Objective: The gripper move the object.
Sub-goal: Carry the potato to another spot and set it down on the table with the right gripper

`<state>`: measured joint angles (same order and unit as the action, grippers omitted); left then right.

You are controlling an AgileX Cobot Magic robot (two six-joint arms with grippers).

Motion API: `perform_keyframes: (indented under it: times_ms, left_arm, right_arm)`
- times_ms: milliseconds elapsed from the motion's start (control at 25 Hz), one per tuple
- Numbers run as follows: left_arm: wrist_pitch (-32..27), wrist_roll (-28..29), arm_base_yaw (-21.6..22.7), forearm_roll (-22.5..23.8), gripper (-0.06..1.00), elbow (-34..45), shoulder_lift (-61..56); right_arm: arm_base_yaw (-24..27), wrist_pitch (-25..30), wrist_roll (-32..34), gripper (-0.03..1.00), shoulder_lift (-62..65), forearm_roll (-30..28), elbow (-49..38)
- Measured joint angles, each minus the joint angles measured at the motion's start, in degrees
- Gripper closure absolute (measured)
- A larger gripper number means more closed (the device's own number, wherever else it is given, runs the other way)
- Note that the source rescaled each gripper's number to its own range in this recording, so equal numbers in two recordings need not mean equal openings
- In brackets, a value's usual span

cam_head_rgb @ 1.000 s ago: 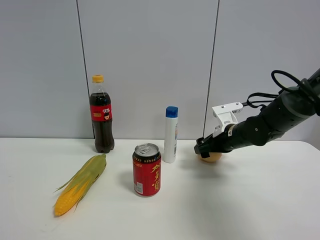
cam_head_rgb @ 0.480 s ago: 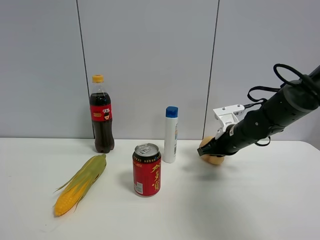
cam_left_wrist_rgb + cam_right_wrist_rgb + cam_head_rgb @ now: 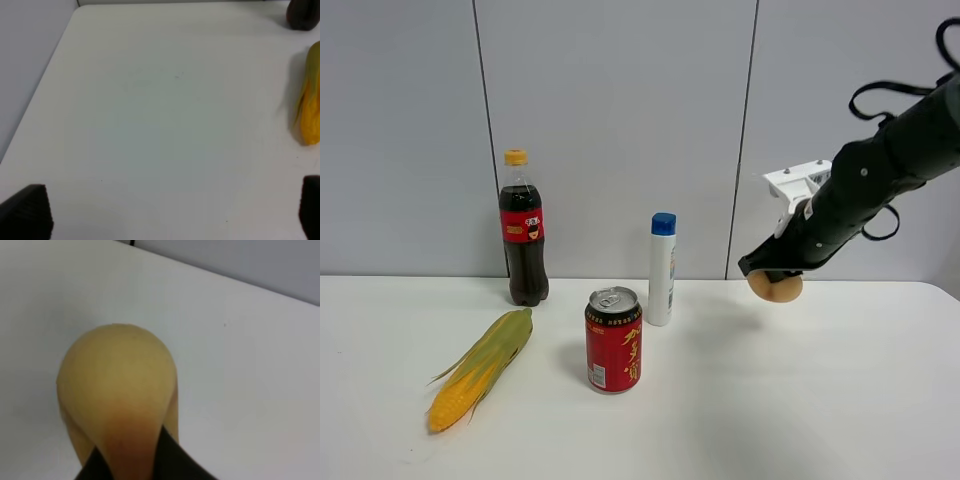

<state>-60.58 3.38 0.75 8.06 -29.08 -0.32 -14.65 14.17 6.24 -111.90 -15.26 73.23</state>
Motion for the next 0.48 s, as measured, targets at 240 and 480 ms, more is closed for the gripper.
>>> perform_keyframes:
  times_ms: [240, 480]
  left_arm:
    - [0.0, 0.0, 0.0, 0.0, -0.06, 0.0, 0.0]
    - [0.0, 0.0, 0.0, 0.0, -0.06, 0.0, 0.0]
  right_arm:
    - [-6.7, 9.7, -2.3, 0.96, 7.8, 0.9, 0.0]
    - [-15.5, 11.0, -7.4, 0.96, 10.6, 7.1, 0.1]
